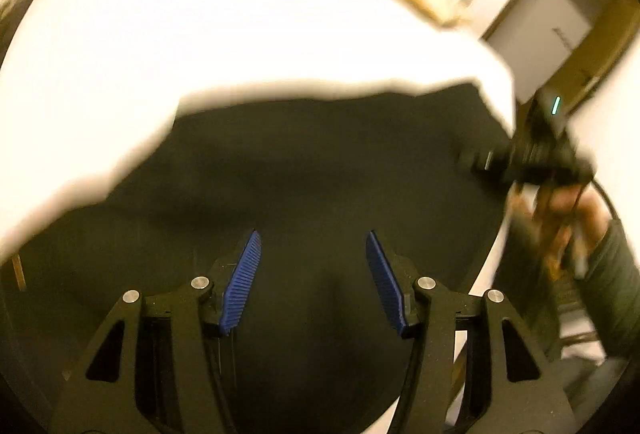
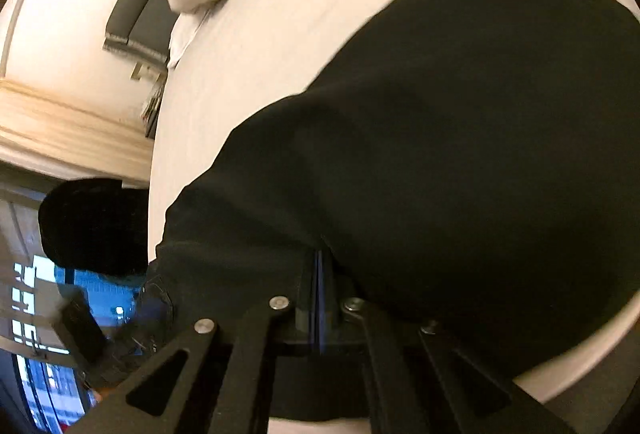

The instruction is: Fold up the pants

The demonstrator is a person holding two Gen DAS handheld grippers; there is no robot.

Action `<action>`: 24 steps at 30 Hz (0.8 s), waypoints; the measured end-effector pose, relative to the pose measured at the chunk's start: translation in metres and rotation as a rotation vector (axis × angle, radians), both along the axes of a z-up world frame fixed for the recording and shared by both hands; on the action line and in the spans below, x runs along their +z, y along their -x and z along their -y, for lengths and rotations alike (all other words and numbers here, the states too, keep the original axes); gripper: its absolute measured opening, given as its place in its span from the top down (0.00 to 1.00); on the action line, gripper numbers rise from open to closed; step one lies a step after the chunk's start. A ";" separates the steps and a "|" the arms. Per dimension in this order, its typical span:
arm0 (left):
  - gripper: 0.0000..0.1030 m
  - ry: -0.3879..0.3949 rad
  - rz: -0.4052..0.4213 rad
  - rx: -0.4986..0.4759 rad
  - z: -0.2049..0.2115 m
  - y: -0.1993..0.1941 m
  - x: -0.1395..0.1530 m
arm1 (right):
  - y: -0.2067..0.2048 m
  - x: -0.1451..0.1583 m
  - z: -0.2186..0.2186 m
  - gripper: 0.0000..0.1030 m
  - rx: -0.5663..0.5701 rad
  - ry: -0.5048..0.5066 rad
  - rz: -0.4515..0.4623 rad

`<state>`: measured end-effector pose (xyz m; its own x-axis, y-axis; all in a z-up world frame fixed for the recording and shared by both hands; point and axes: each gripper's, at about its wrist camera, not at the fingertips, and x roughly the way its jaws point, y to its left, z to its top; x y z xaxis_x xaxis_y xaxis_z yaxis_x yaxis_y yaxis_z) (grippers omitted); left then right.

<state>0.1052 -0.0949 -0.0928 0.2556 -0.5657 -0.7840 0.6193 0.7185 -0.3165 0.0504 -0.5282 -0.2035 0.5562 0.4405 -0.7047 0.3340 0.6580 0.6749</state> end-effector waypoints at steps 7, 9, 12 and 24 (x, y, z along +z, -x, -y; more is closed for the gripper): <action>0.55 -0.177 -0.087 -0.240 0.117 -0.095 -0.049 | 0.007 -0.008 0.005 1.00 0.002 -0.028 0.006; 0.67 -0.159 -0.089 -0.216 0.111 -0.122 -0.062 | 0.012 -0.007 0.008 1.00 -0.008 -0.038 0.012; 0.75 -0.228 -0.003 0.025 0.072 -0.159 -0.059 | 0.016 0.003 0.008 1.00 -0.031 0.009 0.019; 0.75 -0.148 -0.007 -0.319 0.214 -0.078 -0.040 | 0.008 -0.002 -0.010 0.91 0.020 -0.029 0.077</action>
<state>0.1833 -0.3092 -0.1323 0.0789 -0.4960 -0.8648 0.8183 0.5277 -0.2280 0.0428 -0.5180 -0.2060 0.5993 0.4716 -0.6468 0.2669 0.6441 0.7169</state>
